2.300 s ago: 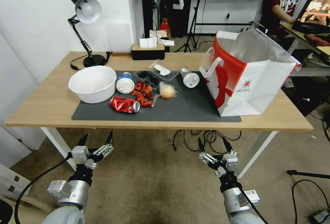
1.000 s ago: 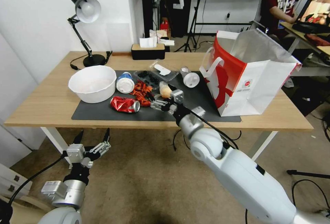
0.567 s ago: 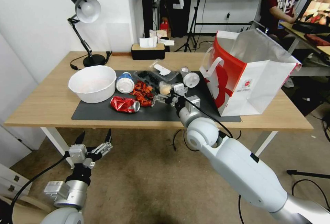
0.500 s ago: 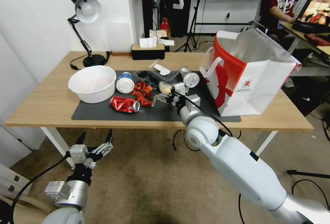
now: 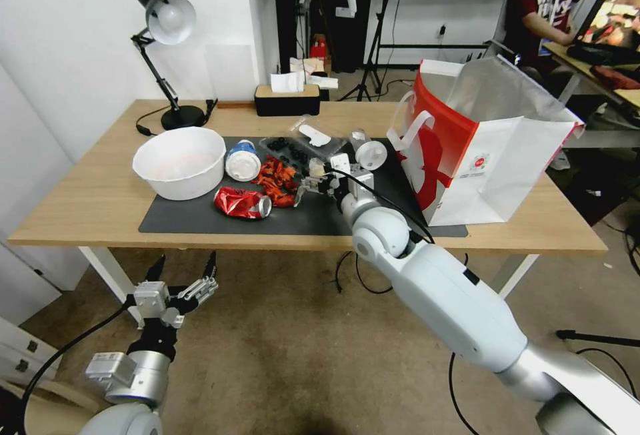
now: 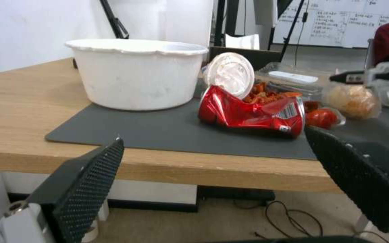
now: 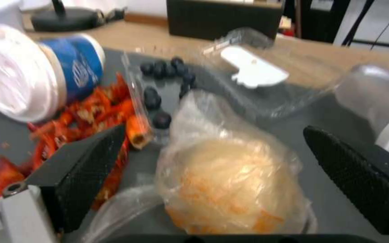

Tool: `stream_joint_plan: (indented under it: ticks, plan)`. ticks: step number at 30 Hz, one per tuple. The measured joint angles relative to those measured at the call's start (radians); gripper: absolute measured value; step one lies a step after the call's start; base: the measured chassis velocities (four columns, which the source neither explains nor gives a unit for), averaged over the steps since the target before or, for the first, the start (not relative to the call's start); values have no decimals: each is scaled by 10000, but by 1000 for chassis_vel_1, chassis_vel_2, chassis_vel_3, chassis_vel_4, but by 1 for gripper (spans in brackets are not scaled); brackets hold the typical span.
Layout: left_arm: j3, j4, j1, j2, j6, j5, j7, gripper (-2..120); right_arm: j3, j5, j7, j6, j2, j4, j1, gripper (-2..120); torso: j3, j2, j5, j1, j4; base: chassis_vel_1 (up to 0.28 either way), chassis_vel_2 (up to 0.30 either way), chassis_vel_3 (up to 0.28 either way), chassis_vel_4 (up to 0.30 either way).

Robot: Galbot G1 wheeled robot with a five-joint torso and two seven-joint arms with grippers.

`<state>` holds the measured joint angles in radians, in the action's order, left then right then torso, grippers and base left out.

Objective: Pick up the trash from the table and place it into the takeout bag.

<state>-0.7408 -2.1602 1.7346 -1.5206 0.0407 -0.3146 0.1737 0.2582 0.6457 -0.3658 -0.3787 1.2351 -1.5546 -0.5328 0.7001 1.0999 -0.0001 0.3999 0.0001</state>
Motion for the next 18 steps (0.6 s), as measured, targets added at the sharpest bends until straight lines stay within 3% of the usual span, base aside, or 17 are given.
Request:
stream_joint_plan:
  ticks: [18]
  plan:
    - [44, 163, -165, 18, -19, -30, -24, 100, -27, -52, -70, -734, 252, 705, 71, 100, -1, 0, 1, 1, -1, 0, 0, 0, 0]
